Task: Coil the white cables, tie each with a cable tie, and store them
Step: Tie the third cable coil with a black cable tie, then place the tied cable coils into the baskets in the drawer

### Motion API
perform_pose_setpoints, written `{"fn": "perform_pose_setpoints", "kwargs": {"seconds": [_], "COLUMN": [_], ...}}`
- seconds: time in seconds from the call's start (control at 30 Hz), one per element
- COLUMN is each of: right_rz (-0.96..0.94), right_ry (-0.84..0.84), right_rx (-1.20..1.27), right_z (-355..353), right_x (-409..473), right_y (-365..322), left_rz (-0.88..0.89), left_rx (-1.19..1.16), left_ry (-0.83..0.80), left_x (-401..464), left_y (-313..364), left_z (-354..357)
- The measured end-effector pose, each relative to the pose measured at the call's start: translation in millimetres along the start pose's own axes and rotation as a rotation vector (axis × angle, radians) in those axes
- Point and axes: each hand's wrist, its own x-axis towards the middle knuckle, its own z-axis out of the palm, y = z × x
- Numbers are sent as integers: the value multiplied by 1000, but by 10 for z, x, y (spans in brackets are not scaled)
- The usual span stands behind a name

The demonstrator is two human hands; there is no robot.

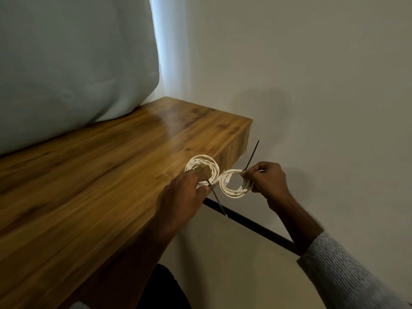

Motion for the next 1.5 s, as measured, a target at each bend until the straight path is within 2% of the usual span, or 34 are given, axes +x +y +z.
{"fn": "perform_pose_setpoints", "kwargs": {"seconds": [0.2, 0.4, 0.63, 0.7, 0.77, 0.87, 0.93, 1.0, 1.07, 1.17, 1.27, 1.37, 1.5], "right_rz": [-2, -44, -130, -140, -124, 25, 224, 450, 593, 676, 761, 809, 833], "right_ry": [-62, -128, -58, -51, -12, 130, 172, 53, -176, -344, -381, -426, -454], "right_rx": [71, 82, -75, -67, 53, 319, 361, 327, 355, 483, 638, 774, 758], "right_z": [476, 1032, 1414, 1467, 1461, 1336, 1338, 1465, 1642, 1830, 1919, 1903, 1862], "right_x": [133, 192, 256, 230, 194, 99, 31, -79, -232, -434, -487, -539, -587], "right_y": [-159, -379, -478, -449, -413, -285, -19, 317, 545, 619, 608, 519, 490], "left_rz": [-33, -194, -266, -258, -237, -243, -236, -218, -208, -216, -243, -240, -171], "left_rx": [104, 205, 245, 206, 192, 197, 179, 163, 155, 178, 252, 450, 623], "left_ry": [42, 66, 86, 111, 155, 194, 225, 246, 233, 159, 38, -116, -226], "left_x": [79, 104, 133, 107, 50, -78, -190, -291, -382, -469, -559, -628, -705], "left_y": [-297, -734, -924, -930, -923, -913, -914, -912, -903, -927, -946, -877, -805], "left_z": [-135, -301, -395, -391, -372, -356, -359, -372, -397, -430, -493, -549, -555]}}
